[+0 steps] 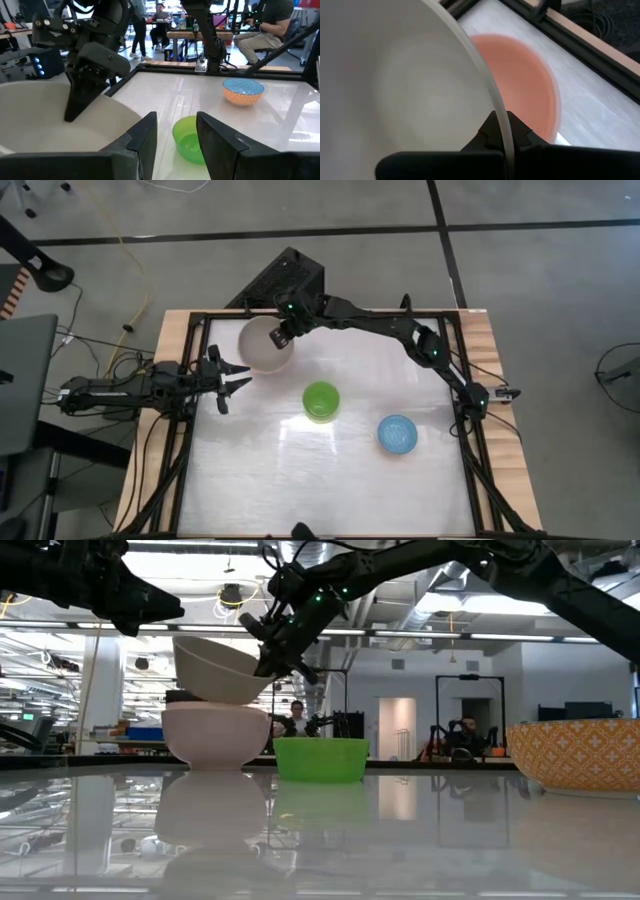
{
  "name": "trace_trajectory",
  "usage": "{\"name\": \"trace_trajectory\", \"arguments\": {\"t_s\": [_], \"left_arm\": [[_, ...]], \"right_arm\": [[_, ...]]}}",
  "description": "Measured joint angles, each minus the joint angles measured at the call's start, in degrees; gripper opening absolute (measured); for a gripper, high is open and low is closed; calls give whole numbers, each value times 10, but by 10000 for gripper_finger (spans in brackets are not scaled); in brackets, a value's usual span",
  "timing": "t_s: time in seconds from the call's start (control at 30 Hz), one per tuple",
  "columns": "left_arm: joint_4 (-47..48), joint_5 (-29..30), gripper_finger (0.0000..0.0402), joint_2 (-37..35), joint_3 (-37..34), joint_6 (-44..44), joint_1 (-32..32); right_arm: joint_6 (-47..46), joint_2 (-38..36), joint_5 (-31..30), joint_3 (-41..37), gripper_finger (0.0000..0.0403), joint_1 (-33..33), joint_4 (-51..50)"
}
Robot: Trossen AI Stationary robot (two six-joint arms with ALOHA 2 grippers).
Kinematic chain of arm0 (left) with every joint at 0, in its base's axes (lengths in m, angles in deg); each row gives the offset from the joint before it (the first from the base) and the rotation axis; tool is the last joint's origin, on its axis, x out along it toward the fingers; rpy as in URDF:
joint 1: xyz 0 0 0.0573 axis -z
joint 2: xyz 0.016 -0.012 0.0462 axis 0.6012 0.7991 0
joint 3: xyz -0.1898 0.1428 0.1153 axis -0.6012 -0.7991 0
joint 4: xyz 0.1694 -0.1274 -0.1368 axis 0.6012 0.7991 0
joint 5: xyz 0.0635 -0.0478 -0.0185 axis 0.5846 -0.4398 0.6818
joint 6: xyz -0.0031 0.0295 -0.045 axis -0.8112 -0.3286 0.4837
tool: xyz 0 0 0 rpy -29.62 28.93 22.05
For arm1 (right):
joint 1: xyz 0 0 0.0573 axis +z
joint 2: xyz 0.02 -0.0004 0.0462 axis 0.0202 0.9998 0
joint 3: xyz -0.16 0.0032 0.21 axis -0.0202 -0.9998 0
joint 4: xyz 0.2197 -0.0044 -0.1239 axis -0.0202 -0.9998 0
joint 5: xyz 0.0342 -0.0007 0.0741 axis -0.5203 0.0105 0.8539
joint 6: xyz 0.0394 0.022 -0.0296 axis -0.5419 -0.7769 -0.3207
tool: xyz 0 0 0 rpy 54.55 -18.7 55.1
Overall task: Nest bowls inside each other
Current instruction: Stack the gray bowl on top of the orange bowl
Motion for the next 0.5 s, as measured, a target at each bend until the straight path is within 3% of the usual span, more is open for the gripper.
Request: {"name": "trace_trajectory", "arguments": {"t_s": [0.5], "left_arm": [[0,1,128,0,0,2,0]], "right_arm": [[-47,13,-18,-4,6,-16,41]]}}
